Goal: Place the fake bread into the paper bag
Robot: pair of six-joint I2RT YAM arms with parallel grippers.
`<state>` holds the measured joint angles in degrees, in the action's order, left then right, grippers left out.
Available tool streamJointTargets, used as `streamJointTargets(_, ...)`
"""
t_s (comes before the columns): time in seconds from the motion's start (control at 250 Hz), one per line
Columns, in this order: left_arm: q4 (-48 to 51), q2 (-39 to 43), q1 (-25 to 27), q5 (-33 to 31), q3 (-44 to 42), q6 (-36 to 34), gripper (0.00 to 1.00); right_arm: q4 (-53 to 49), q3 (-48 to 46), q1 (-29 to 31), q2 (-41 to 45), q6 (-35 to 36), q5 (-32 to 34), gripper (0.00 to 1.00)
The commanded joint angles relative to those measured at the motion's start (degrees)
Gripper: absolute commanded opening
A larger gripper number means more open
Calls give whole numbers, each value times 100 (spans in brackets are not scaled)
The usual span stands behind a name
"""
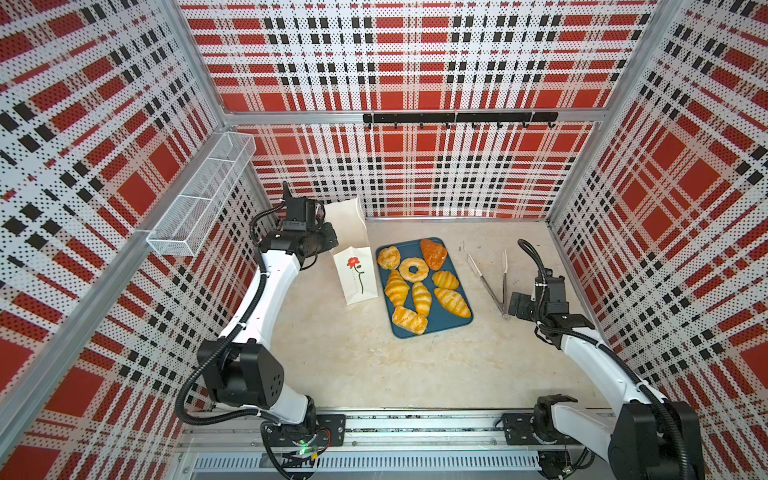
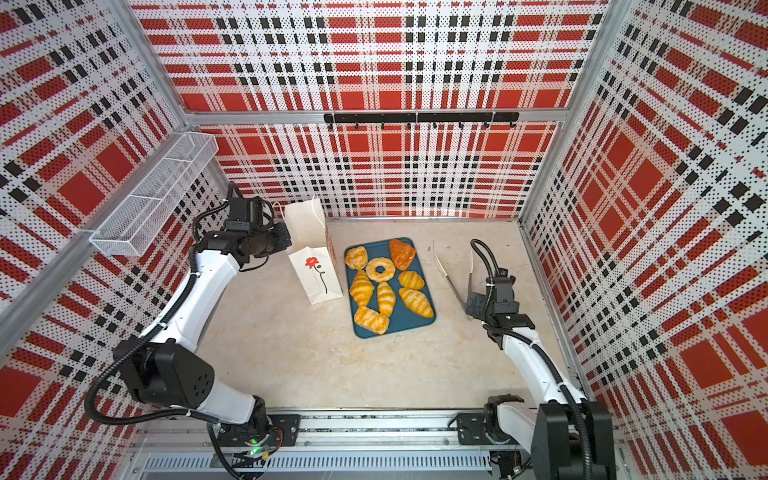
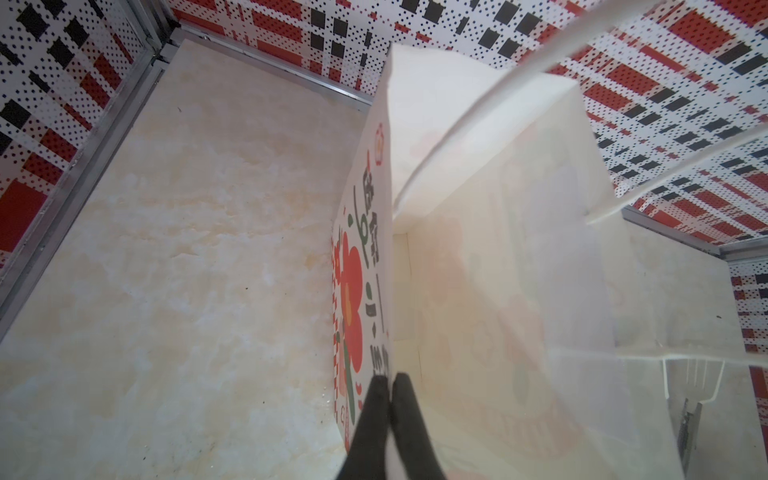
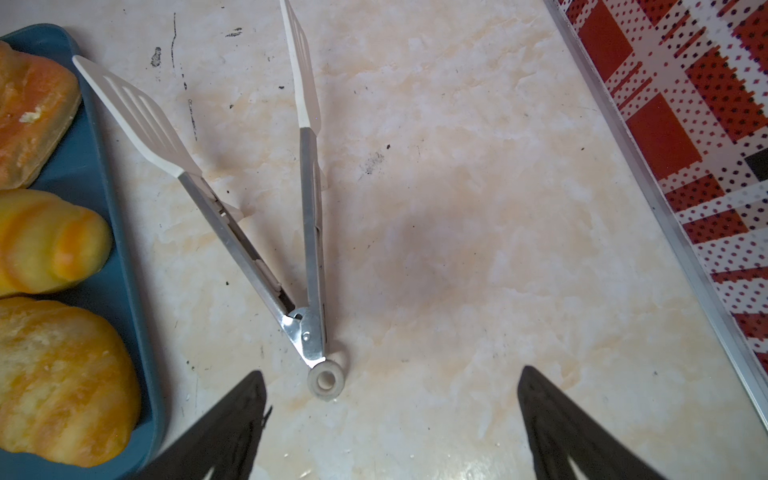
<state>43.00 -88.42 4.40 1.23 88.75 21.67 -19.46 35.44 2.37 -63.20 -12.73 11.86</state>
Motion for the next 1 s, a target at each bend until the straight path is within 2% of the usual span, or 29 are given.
streamJointTargets(0.0,72,-66,-53,105,222,-137,6,202,-58,-10,-30,96,2,96)
streamJointTargets(0.18,77,-45,-99,108,195,-121,14,261,-39,-17,-112,74,14,95)
streamJointTargets(0.288,69,89,-102,44,63,-76,29,277,26,-17,-258,5,59,93)
streamJointTargets(0.456,-74,544,-183,-132,-373,10,60,211,251,-22,-616,-67,132,90)
streamJointTargets(0.576,-395,1116,-165,-175,-841,63,76,272,453,-22,-920,-35,-8,87)
streamJointTargets(0.648,-634,1513,-46,-249,-1167,35,87,326,597,-37,-1122,-24,-26,86)
streamJointTargets(0.748,-817,2063,287,-756,-1589,-78,99,367,832,-21,-1463,-6,-27,84)
streamJointTargets(0.868,-1130,2777,779,-1426,-2250,-102,99,366,1173,-19,-1934,16,-108,81)
streamJointTargets(0.98,-1432,3510,1250,-2316,-2919,-80,99,272,1535,-25,-2409,21,-275,75)
streamJointTargets(0.996,-1477,3610,1454,-2422,-3014,-78,99,248,1586,-26,-2462,17,-287,74)
